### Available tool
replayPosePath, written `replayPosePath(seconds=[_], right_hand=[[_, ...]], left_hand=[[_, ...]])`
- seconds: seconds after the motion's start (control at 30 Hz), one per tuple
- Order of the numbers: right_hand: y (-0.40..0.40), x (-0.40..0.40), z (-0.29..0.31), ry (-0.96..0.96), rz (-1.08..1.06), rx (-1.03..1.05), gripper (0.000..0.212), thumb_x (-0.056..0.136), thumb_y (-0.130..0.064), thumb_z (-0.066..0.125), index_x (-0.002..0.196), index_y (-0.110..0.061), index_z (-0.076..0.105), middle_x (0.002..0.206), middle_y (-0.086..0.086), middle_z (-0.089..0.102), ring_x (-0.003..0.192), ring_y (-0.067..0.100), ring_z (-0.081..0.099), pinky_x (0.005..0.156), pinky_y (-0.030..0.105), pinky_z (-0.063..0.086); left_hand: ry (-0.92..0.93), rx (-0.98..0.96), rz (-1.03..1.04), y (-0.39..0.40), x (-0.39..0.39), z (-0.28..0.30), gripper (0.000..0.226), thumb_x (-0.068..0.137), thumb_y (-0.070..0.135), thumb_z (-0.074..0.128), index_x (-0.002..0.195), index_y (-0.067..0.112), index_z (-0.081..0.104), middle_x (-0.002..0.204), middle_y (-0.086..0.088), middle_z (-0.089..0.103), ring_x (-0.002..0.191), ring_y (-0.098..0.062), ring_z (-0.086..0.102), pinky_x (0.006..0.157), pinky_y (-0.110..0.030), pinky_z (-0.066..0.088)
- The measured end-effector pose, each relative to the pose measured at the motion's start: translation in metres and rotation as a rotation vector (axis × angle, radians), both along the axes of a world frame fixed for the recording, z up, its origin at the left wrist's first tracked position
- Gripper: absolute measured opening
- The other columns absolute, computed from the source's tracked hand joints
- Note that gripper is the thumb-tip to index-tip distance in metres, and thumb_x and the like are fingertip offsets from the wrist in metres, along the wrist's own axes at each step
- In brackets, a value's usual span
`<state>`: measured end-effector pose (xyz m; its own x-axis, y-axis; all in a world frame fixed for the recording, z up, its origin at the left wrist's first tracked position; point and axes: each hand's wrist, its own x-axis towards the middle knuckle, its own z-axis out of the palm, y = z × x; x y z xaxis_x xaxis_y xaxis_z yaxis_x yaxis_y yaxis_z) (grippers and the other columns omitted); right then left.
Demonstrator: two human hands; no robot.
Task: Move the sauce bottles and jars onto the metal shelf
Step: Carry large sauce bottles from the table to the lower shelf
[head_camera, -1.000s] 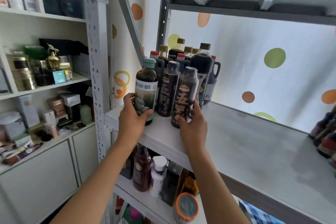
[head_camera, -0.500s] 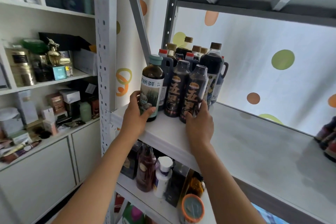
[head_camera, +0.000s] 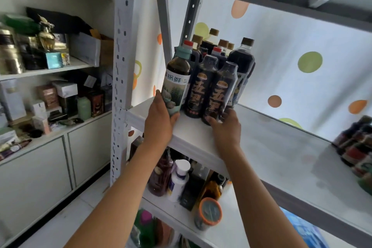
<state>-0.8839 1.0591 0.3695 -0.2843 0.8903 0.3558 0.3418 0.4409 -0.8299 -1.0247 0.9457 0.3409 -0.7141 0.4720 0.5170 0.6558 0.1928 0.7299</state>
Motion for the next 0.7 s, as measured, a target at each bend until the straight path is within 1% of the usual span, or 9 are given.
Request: replayPosePath(seconds=[0.1, 0.17, 0.23, 0.3, 0.37, 0.43, 0.5, 0.6, 0.7], right_hand=[[-0.012, 0.015, 0.002, -0.105, 0.037, -0.043, 0.049, 0.085, -0.019, 0.073, 0.129, -0.013, 0.053, 0.123, 0.006, 0.064, 0.098, 0.015, 0.056, 0.077, 0.025, 0.044], [-0.028, 0.028, 0.001, -0.242, 0.081, -0.014, 0.047, 0.093, -0.020, 0.062, 0.138, -0.015, 0.052, 0.135, 0.008, 0.060, 0.112, 0.021, 0.058, 0.091, 0.031, 0.047], [-0.047, 0.039, -0.009, -0.420, 0.146, 0.116, 0.041, 0.100, -0.027, 0.048, 0.141, -0.020, 0.052, 0.143, 0.003, 0.055, 0.125, 0.022, 0.055, 0.107, 0.036, 0.043], [-0.068, 0.044, -0.027, -0.642, 0.101, 0.367, 0.044, 0.105, -0.036, 0.032, 0.142, -0.022, 0.050, 0.150, -0.001, 0.048, 0.138, 0.019, 0.045, 0.120, 0.041, 0.020], [-0.089, 0.050, -0.051, -0.754, 0.032, 0.550, 0.053, 0.104, -0.037, 0.019, 0.146, -0.016, 0.045, 0.154, 0.004, 0.041, 0.146, 0.020, 0.033, 0.122, 0.049, 0.001], [-0.104, 0.057, -0.070, -0.752, 0.037, 0.606, 0.060, 0.100, -0.034, 0.016, 0.150, -0.007, 0.037, 0.158, 0.011, 0.032, 0.149, 0.024, 0.024, 0.121, 0.052, 0.001], [-0.117, 0.068, -0.083, -0.721, 0.102, 0.573, 0.059, 0.101, -0.030, 0.014, 0.153, -0.004, 0.023, 0.162, 0.012, 0.018, 0.152, 0.022, 0.008, 0.121, 0.050, -0.003], [-0.145, 0.082, -0.101, -0.636, 0.389, 0.437, 0.054, 0.107, -0.030, 0.011, 0.156, -0.012, -0.003, 0.165, 0.003, -0.009, 0.146, 0.010, -0.022, 0.121, 0.038, -0.016], [-0.196, 0.102, -0.114, -0.517, 0.672, 0.471, 0.056, 0.106, -0.034, 0.009, 0.157, -0.015, -0.005, 0.163, -0.001, -0.016, 0.147, 0.009, -0.022, 0.122, 0.036, -0.015]], left_hand=[[-0.027, -0.021, -0.009, -0.007, 0.007, 0.001, 0.098, 0.090, 0.024, 0.066, 0.153, 0.006, -0.007, 0.156, -0.016, 0.020, 0.143, -0.028, 0.023, 0.114, -0.038, 0.027], [-0.023, -0.040, 0.014, -0.018, 0.021, -0.003, 0.094, 0.092, 0.024, 0.062, 0.153, 0.006, -0.007, 0.157, -0.016, 0.017, 0.145, -0.029, 0.019, 0.116, -0.039, 0.024], [0.060, -0.060, 0.038, -0.031, 0.042, -0.018, 0.078, 0.098, 0.028, 0.051, 0.153, 0.006, 0.000, 0.159, -0.016, 0.016, 0.147, -0.030, 0.016, 0.118, -0.043, 0.021], [0.201, -0.148, 0.031, -0.042, 0.065, -0.040, 0.062, 0.103, 0.031, 0.036, 0.154, 0.010, 0.007, 0.160, -0.013, 0.015, 0.148, -0.029, 0.013, 0.119, -0.048, 0.020], [0.382, -0.295, 0.045, -0.051, 0.082, -0.064, 0.054, 0.104, 0.030, 0.028, 0.153, 0.010, 0.013, 0.160, -0.011, 0.016, 0.148, -0.028, 0.012, 0.117, -0.051, 0.023], [0.472, -0.425, 0.093, -0.062, 0.092, -0.081, 0.053, 0.104, 0.030, 0.021, 0.152, 0.009, 0.011, 0.160, -0.010, 0.013, 0.148, -0.026, 0.009, 0.119, -0.050, 0.019], [0.484, -0.500, 0.168, -0.084, 0.105, -0.087, 0.054, 0.105, 0.029, 0.022, 0.152, 0.009, 0.005, 0.161, -0.009, 0.006, 0.149, -0.025, 0.003, 0.120, -0.048, 0.014], [0.466, -0.524, 0.322, -0.134, 0.127, -0.097, 0.054, 0.104, 0.027, 0.026, 0.152, 0.007, 0.011, 0.160, -0.010, 0.012, 0.148, -0.026, 0.011, 0.118, -0.048, 0.019], [0.414, -0.641, 0.453, -0.202, 0.169, -0.107, 0.061, 0.102, 0.021, 0.035, 0.151, 0.008, 0.002, 0.160, -0.011, 0.014, 0.148, -0.026, 0.011, 0.118, -0.049, 0.021]])
